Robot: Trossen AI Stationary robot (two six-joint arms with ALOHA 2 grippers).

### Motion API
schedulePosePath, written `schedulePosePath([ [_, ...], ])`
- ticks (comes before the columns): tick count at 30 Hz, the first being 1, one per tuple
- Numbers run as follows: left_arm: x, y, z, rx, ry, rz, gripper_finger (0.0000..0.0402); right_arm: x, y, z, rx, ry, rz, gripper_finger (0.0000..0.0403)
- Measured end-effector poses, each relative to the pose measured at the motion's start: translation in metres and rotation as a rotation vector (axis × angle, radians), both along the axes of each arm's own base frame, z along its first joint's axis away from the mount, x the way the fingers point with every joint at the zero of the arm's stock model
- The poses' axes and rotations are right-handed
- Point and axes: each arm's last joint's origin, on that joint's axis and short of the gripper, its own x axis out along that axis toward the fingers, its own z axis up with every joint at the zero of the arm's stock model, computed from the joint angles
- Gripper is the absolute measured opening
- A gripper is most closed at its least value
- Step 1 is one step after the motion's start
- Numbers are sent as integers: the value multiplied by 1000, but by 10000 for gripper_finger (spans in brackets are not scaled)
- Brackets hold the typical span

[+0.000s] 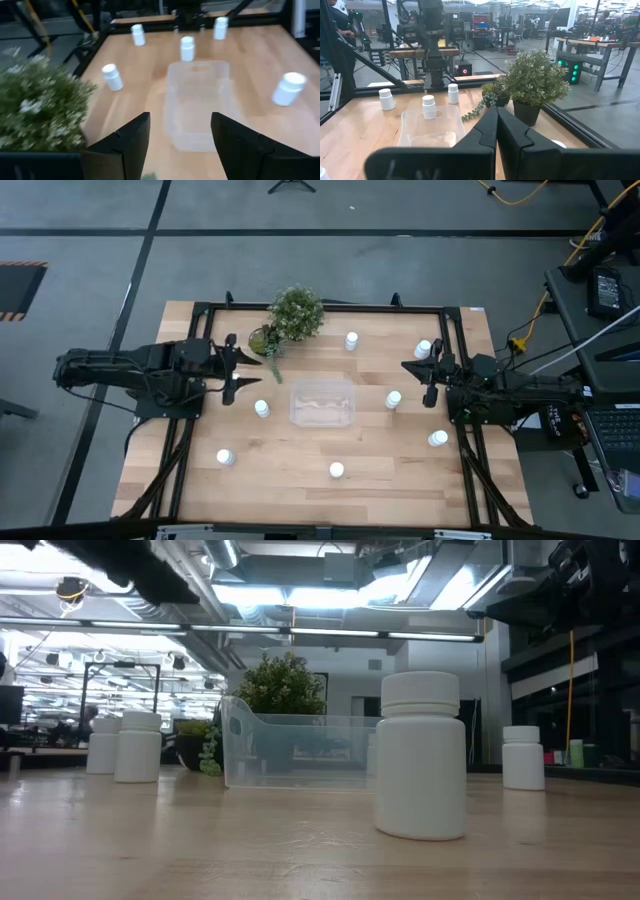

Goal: Pick and place pill bottles into a basket
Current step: Put the pill bottle into the bin

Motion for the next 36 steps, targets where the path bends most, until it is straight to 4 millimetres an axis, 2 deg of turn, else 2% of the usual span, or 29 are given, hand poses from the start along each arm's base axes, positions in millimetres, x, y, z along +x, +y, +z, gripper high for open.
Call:
schedulePosePath([
  [6,1,-11,15,64,-10,20,213,0,0,0,24,-6,1,12],
  [12,10,-23,19,11,43,24,219,0,0,-2,83,-4,3,12],
  [20,26,-37,28,46,229,78,220,0,0,-6,104,34,1,12],
  [30,41,-47,7,57,404,79,220,0,0,-6,94,37,1,12],
  [36,49,-51,-6,-29,494,87,220,0,0,-6,85,40,1,12],
])
